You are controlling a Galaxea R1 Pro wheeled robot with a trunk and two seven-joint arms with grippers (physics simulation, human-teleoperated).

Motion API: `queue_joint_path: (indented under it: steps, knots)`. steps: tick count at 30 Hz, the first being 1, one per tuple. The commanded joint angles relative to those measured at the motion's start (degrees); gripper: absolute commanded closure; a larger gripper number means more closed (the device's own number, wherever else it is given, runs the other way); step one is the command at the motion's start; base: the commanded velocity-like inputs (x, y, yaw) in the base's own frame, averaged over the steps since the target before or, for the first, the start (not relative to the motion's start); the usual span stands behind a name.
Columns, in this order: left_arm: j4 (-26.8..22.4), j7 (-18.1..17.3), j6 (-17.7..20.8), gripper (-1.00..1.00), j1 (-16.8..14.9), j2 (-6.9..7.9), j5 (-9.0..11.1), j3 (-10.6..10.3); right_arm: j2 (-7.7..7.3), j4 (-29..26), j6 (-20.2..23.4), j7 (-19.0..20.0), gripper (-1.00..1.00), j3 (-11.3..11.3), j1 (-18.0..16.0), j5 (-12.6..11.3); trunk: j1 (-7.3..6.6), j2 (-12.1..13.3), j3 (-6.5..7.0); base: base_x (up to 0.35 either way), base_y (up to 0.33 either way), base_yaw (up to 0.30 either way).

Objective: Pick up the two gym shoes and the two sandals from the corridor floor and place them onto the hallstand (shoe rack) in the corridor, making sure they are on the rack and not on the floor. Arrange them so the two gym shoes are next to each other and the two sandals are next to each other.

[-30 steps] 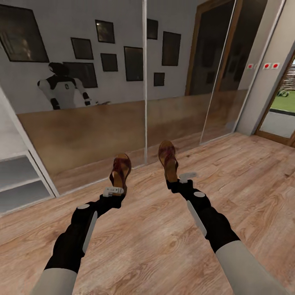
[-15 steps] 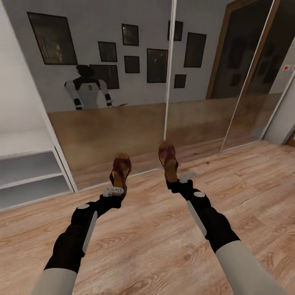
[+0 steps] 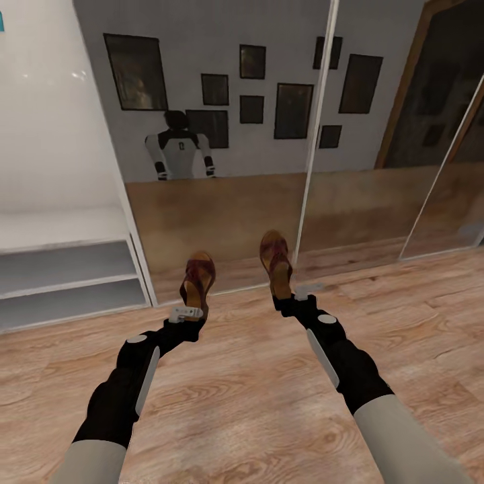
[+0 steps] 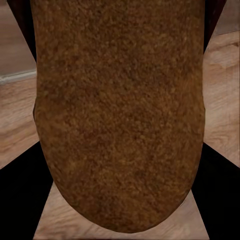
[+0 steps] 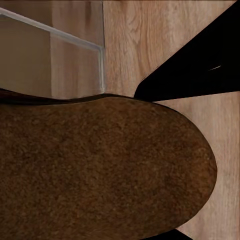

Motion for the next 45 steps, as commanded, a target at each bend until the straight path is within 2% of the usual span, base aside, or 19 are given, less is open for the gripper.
queue_joint_path:
  steps: [1, 26, 45]
  knots:
    - [-0.1, -0.6, 0.2, 1.00, 0.0, -0.08, -0.6, 0.2, -0.03, -0.1, 0.3, -0.4, 1.00, 0.1, 0.0, -0.8, -0.01, 0.0, -0.01, 0.000, 0.000, 0.287]
    - [-0.1, -0.6, 0.2, 1.00, 0.0, -0.08, -0.6, 0.2, -0.02, -0.1, 0.3, -0.4, 1.00, 0.1, 0.0, -0.8, -0.01, 0.0, 0.97, 0.000, 0.000, 0.287]
    - [0.1, -0.6, 0.2, 1.00, 0.0, -0.08, -0.5, 0.3, 0.04, -0.1, 0.3, -0.4, 1.00, 0.1, 0.0, -0.8, -0.01, 0.0, 1.03, 0.000, 0.000, 0.295]
